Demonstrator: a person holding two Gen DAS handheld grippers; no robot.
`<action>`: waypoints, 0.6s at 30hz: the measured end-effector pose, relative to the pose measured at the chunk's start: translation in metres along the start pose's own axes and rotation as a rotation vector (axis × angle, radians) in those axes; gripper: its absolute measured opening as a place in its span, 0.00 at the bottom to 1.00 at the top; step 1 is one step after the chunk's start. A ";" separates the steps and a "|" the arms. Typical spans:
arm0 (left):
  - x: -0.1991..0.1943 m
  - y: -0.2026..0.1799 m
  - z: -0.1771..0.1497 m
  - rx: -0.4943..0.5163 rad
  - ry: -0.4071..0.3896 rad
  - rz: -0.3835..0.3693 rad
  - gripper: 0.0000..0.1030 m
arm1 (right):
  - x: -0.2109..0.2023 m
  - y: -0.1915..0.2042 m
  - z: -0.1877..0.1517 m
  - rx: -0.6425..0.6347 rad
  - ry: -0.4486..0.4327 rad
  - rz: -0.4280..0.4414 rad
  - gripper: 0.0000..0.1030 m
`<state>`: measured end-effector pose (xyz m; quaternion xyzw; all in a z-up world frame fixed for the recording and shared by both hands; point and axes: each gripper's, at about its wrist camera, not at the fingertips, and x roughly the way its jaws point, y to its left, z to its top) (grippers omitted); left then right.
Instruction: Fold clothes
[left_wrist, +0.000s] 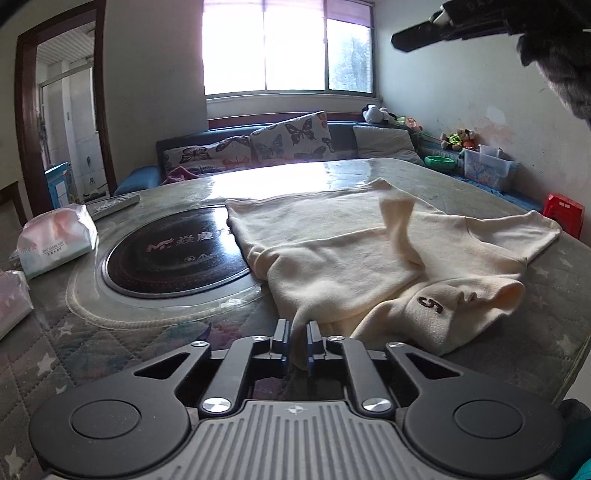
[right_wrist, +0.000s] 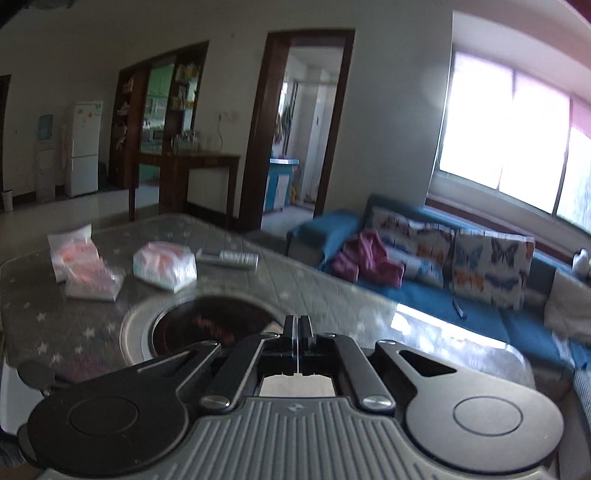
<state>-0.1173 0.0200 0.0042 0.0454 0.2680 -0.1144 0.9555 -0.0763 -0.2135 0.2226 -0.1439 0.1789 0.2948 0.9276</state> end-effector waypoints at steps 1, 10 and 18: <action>-0.001 0.001 0.000 -0.007 -0.002 0.003 0.05 | -0.001 0.001 0.003 -0.005 -0.007 -0.001 0.00; -0.003 0.007 -0.003 -0.034 0.014 -0.004 0.12 | 0.034 -0.003 -0.050 0.085 0.199 0.036 0.10; 0.003 0.002 0.000 -0.026 0.021 -0.010 0.26 | 0.076 0.008 -0.091 0.120 0.306 0.093 0.43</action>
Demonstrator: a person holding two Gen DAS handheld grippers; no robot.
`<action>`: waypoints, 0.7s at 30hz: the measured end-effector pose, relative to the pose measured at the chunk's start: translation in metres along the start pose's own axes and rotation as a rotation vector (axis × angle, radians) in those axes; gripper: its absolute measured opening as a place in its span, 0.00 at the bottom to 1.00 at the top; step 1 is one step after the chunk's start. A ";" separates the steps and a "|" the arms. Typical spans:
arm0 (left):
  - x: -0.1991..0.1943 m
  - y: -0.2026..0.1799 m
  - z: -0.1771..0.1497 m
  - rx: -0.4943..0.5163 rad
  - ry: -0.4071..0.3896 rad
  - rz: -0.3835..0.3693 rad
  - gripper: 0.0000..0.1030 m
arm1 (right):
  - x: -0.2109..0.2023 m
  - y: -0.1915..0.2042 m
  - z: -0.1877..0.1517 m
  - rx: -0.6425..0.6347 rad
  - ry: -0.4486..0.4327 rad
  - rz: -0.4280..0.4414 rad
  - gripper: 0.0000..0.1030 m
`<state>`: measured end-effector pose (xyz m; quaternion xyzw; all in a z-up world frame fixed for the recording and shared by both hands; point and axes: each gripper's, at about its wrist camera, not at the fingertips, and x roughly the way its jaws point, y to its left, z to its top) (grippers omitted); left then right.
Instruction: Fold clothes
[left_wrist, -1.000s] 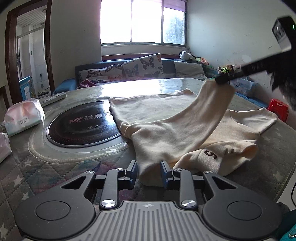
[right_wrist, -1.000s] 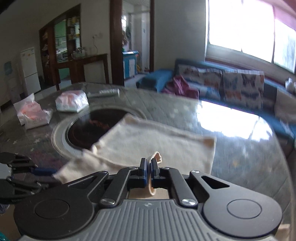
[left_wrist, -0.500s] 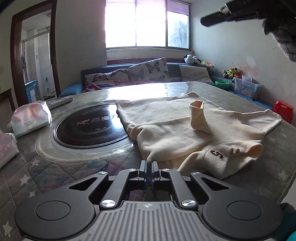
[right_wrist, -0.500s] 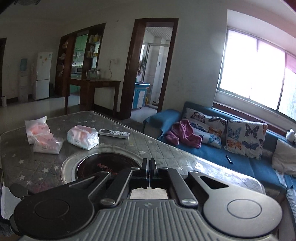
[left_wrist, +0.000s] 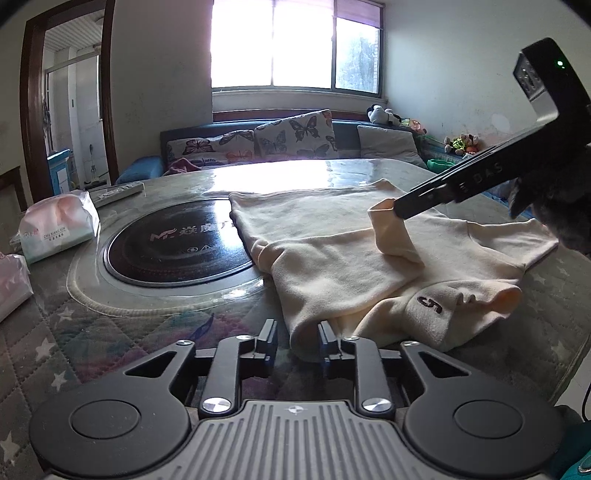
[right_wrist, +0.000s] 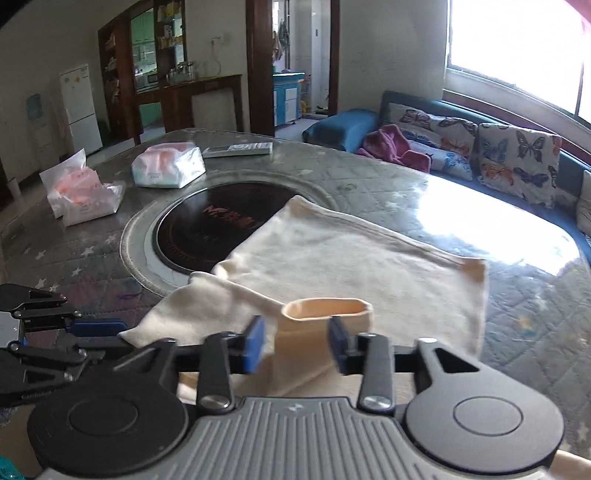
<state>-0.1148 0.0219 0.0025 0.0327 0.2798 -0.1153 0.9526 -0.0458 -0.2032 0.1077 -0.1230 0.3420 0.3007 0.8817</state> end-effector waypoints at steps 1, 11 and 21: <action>0.001 0.000 0.000 -0.002 0.002 0.000 0.25 | 0.006 0.004 -0.001 -0.006 0.006 0.001 0.43; 0.003 0.000 -0.002 -0.002 -0.004 0.001 0.25 | 0.037 0.019 -0.013 -0.070 0.052 -0.134 0.19; 0.002 -0.001 -0.002 0.000 -0.009 0.012 0.25 | 0.010 -0.004 -0.007 -0.012 0.028 -0.138 0.24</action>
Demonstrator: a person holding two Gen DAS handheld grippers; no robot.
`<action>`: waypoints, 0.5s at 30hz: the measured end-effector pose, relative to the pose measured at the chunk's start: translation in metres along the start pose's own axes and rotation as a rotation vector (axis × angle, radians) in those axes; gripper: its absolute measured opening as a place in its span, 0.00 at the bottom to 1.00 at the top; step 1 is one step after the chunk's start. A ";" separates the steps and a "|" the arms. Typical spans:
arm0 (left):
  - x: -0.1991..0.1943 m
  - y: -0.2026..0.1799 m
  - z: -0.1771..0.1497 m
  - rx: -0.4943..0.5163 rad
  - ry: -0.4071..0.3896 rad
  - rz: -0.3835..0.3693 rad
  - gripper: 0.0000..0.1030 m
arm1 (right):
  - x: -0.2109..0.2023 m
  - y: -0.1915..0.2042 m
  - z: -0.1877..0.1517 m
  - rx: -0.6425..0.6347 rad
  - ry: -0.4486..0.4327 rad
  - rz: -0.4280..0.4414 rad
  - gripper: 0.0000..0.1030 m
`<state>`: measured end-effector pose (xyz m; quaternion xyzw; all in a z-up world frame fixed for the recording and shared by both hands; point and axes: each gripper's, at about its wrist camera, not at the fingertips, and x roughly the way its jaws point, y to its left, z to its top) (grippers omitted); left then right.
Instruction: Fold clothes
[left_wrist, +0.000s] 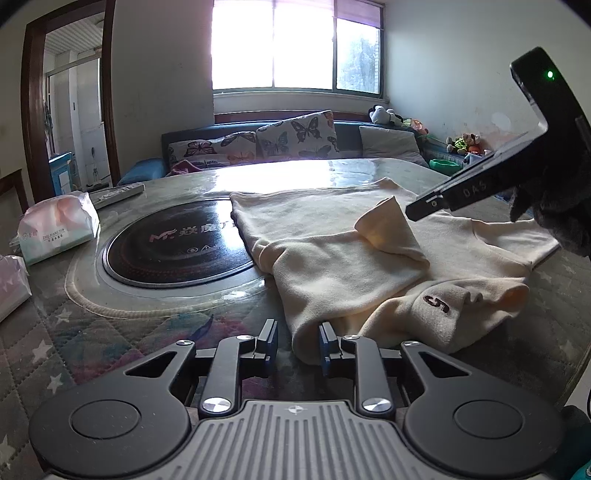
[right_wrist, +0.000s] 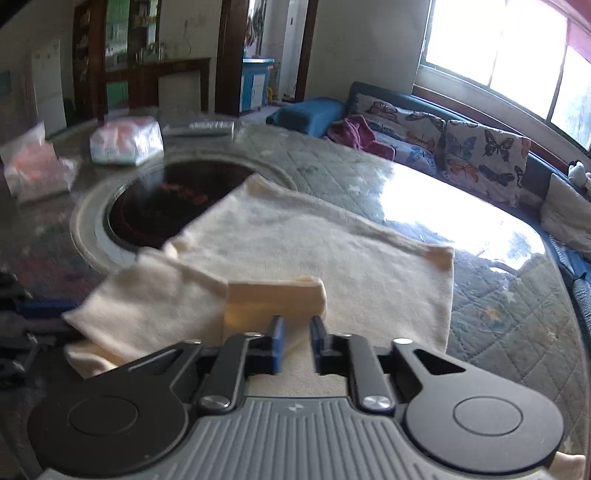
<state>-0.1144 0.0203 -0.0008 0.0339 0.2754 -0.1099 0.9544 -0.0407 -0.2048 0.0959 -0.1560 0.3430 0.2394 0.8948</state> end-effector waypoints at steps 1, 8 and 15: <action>0.000 0.000 0.000 -0.001 0.000 0.001 0.25 | -0.001 0.000 0.003 0.003 -0.011 0.010 0.35; -0.001 0.004 0.000 -0.043 0.007 0.031 0.44 | 0.019 0.028 0.016 -0.061 -0.032 0.015 0.63; -0.001 0.003 -0.001 -0.041 0.002 0.039 0.51 | 0.042 0.040 0.011 -0.091 0.007 -0.034 0.74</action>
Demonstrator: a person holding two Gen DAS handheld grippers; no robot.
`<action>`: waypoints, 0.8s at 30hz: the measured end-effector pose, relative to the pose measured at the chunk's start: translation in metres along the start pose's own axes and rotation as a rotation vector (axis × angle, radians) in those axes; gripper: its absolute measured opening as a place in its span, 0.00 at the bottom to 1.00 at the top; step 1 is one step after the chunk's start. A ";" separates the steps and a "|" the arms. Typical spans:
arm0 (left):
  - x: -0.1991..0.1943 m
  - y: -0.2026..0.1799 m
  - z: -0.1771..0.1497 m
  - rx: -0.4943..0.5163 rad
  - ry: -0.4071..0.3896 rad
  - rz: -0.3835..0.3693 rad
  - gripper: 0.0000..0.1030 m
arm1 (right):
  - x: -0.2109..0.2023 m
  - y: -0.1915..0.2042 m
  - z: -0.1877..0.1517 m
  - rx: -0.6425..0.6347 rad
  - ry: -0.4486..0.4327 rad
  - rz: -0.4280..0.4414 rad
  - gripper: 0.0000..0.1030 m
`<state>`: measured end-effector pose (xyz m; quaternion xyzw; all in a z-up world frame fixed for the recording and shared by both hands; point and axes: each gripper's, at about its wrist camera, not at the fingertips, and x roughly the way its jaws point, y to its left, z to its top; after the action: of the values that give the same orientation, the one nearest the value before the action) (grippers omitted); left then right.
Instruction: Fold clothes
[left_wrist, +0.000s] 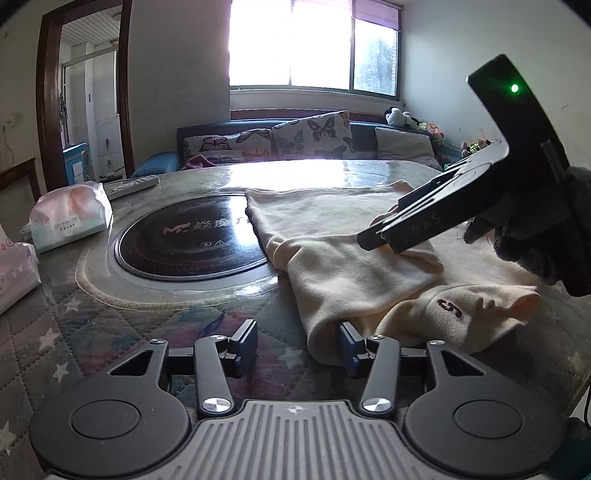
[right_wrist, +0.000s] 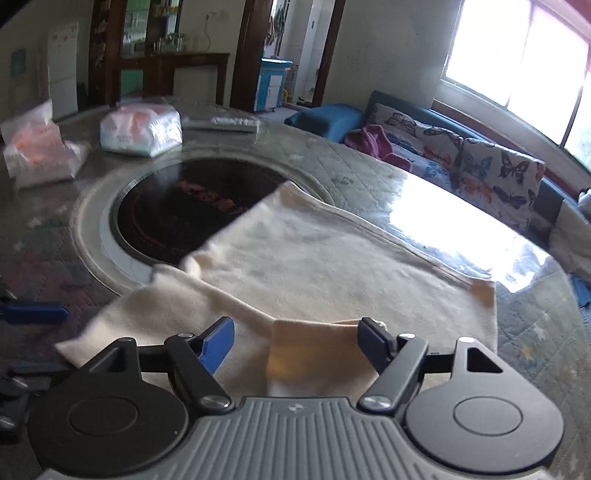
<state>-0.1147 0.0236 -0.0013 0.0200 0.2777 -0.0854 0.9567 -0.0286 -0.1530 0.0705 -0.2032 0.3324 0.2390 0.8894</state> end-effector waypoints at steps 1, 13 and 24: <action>0.000 0.001 0.000 -0.001 0.000 0.001 0.53 | 0.001 -0.001 -0.002 -0.011 0.004 -0.025 0.74; 0.001 0.000 -0.001 0.012 -0.009 0.009 0.58 | -0.045 -0.055 -0.037 -0.004 0.033 -0.253 0.84; 0.000 -0.007 -0.002 0.078 -0.024 -0.004 0.37 | -0.034 -0.078 -0.039 0.192 0.064 -0.016 0.53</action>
<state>-0.1168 0.0165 -0.0027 0.0558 0.2625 -0.0983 0.9583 -0.0264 -0.2457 0.0822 -0.1273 0.3801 0.1924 0.8957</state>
